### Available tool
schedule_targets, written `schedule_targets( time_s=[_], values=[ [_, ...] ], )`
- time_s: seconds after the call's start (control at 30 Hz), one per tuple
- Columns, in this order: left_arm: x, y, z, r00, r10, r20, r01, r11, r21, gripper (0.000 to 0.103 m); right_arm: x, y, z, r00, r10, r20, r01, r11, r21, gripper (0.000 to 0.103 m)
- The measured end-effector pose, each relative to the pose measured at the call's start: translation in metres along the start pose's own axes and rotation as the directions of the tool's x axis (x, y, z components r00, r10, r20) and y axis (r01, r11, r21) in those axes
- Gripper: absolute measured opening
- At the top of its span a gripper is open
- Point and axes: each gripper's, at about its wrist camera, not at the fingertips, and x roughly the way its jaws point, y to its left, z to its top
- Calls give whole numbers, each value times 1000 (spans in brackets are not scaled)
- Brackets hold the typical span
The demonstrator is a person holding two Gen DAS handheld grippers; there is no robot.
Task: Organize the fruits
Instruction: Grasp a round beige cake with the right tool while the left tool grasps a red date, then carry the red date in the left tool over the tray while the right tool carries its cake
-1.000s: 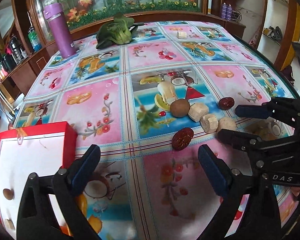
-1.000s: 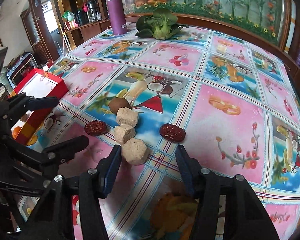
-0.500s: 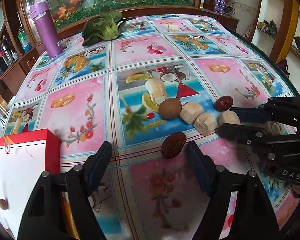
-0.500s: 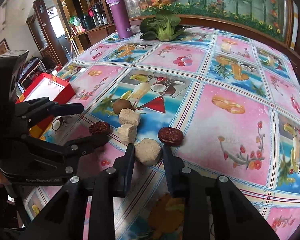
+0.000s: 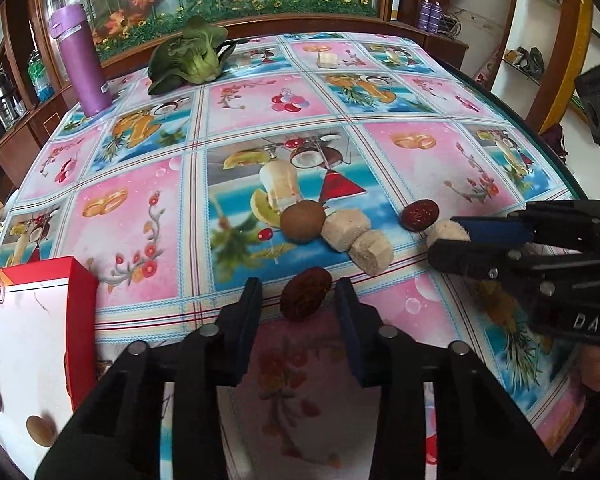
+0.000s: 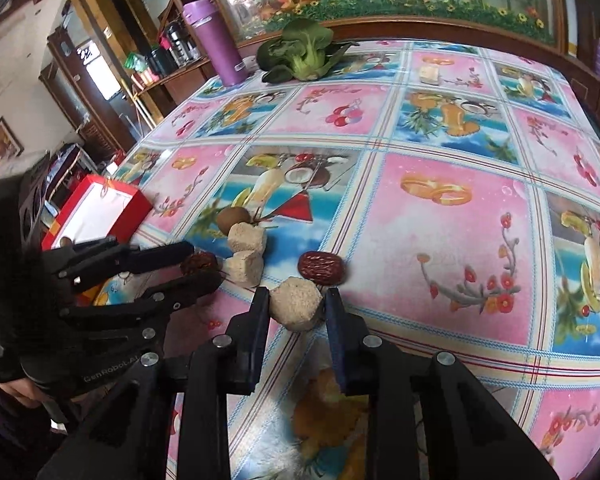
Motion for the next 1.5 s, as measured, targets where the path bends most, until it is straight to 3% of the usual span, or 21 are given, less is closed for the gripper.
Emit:
schedule_targets(
  time_s=[0.1, 0.37, 0.6, 0.8, 1.03, 1.5],
  values=[
    [-1, -4, 0, 1000, -4, -1, 4, 1000, 0, 26, -5, -4, 1, 1000, 7, 25, -8, 1000, 21, 27],
    [-9, -9, -5, 1000, -29, -2, 29, 998, -50, 26, -14, -12, 5, 996, 21, 90, -27, 997, 67, 27],
    [-52, -5, -19, 997, 15, 72, -7, 995, -102, 26, -19, -12, 7, 987, 13, 158, -24, 997, 68, 27],
    [-97, 7, -36, 985, 87, 149, -63, 986, -156, 26, -31, -18, 9, 964, -36, 265, 12, 996, 93, 27],
    [-124, 18, -57, 974, 131, 186, -92, 974, -205, 26, -37, -33, 11, 936, -104, 336, 50, 985, 166, 27],
    [-148, 58, -94, 966, 184, 181, -122, 944, -306, 26, -46, -57, 7, 904, -216, 370, 111, 953, 283, 27]
  ],
)
